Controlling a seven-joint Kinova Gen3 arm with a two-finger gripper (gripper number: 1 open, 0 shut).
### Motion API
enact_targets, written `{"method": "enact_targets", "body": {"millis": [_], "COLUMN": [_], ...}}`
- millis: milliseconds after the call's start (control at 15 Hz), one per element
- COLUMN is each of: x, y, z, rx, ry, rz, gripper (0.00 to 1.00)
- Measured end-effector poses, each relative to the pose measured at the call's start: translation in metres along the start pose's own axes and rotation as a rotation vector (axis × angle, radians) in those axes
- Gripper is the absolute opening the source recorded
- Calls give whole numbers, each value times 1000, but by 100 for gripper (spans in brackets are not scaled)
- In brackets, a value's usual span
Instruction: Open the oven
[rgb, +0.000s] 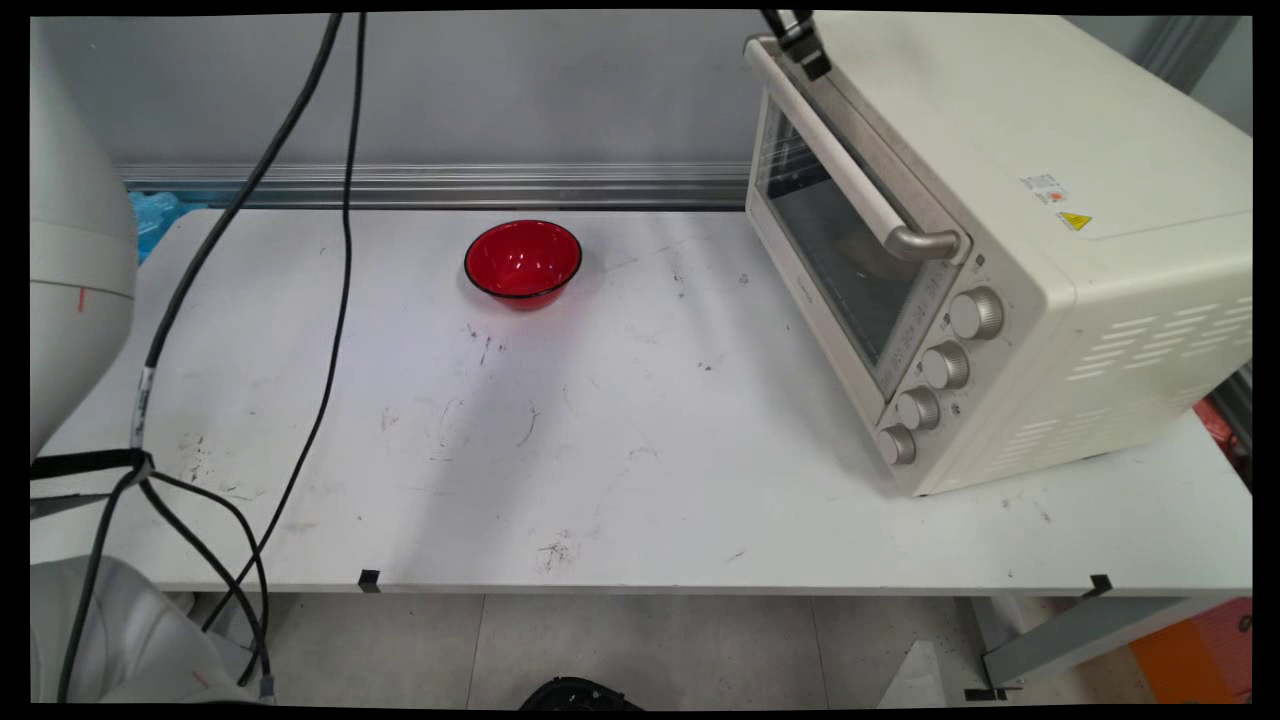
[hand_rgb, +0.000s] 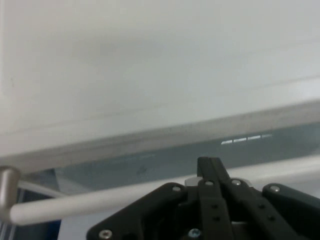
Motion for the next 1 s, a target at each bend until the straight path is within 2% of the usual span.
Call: {"method": "enact_targets", "body": {"millis": [533, 1000], "x": [10, 12], "y": [6, 7], "z": [30, 52], "rx": [-18, -18], "ry": [-1, 1], "rz": [-44, -79], "gripper": [0, 0]}}
